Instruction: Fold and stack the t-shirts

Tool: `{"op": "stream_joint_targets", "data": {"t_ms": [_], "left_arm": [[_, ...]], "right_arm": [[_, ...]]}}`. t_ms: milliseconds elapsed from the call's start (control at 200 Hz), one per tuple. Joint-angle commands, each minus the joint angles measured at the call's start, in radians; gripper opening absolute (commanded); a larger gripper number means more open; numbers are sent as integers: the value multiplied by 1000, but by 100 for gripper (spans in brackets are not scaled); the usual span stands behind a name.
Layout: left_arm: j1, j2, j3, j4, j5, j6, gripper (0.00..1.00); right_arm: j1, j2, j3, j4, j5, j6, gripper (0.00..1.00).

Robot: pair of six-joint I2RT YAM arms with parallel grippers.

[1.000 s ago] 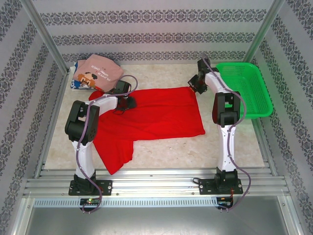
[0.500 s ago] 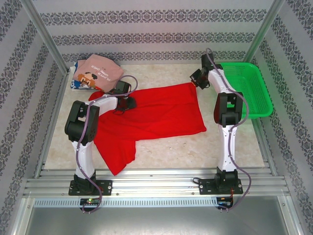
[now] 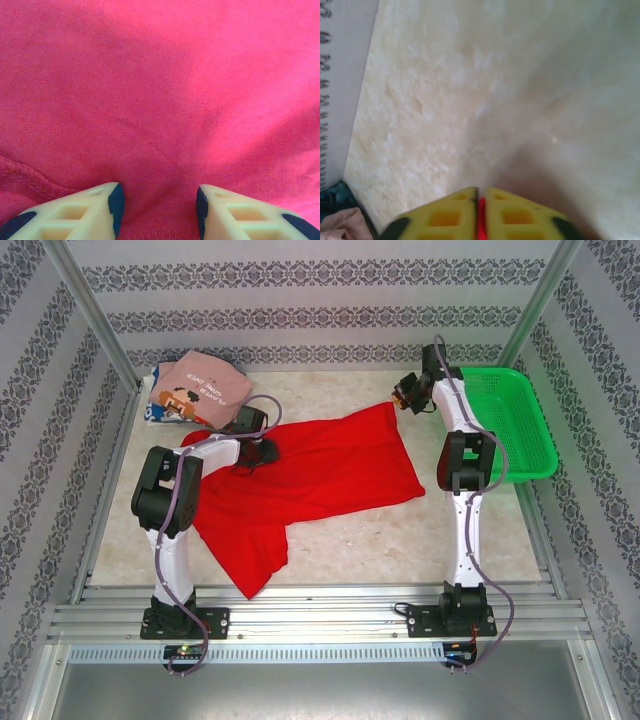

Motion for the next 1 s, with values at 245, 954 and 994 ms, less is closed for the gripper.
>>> {"op": "stream_joint_targets", "data": {"t_ms": [245, 954, 994], "left_arm": [[-4, 10, -44, -122, 43, -2, 48], [-6, -78, 8, -57, 132, -58, 73], [-6, -87, 18, -56, 138, -67, 75]], "right_arm": [[9, -164, -61, -158, 41, -162, 33], [83, -312, -509, -144, 139, -257, 25], [84, -309, -509, -151, 145, -263, 26]]}}
